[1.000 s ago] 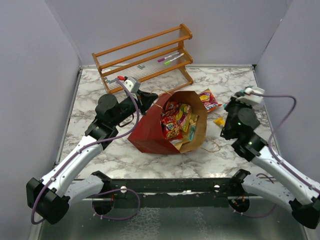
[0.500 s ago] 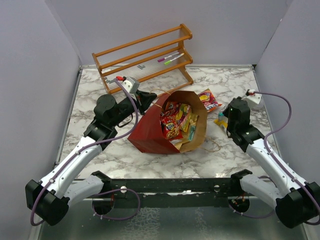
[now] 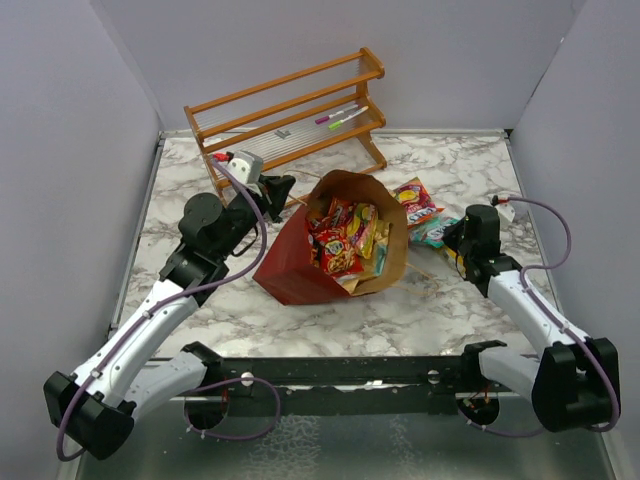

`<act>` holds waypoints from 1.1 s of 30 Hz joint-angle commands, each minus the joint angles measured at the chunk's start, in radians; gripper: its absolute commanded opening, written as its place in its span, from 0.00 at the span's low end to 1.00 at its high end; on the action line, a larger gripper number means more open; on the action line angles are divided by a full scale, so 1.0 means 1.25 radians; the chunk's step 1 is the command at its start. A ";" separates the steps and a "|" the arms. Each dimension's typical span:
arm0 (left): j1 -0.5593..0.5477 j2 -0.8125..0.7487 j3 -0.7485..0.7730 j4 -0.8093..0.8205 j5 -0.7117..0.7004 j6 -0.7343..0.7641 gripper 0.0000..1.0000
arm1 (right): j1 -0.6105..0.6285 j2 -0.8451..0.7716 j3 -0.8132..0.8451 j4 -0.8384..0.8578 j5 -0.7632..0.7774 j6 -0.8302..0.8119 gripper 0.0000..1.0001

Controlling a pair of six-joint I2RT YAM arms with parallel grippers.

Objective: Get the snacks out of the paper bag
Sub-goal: Place the snack at the center of the board, then take out the snack from the paper bag.

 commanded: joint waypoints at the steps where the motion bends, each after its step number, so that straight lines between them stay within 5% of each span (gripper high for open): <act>1: 0.007 -0.006 0.050 -0.034 -0.183 0.000 0.00 | -0.040 0.035 -0.013 0.006 -0.065 -0.003 0.09; 9: 0.009 0.029 0.147 -0.117 -0.246 0.059 0.00 | -0.048 -0.029 -0.047 -0.014 -0.013 -0.067 0.34; 16: 0.009 0.037 0.235 -0.187 -0.270 0.194 0.00 | -0.048 -0.056 0.038 -0.036 -0.106 -0.159 0.56; 23: 0.008 0.026 0.232 -0.157 -0.168 0.214 0.00 | -0.048 -0.082 0.107 -0.080 -0.259 -0.251 0.70; 28: 0.009 0.023 0.237 -0.156 -0.109 0.213 0.00 | -0.047 -0.094 0.147 -0.090 -0.467 -0.328 0.72; 33: 0.009 -0.035 0.106 -0.083 0.017 0.182 0.00 | -0.047 -0.079 0.190 -0.057 -0.657 -0.318 0.71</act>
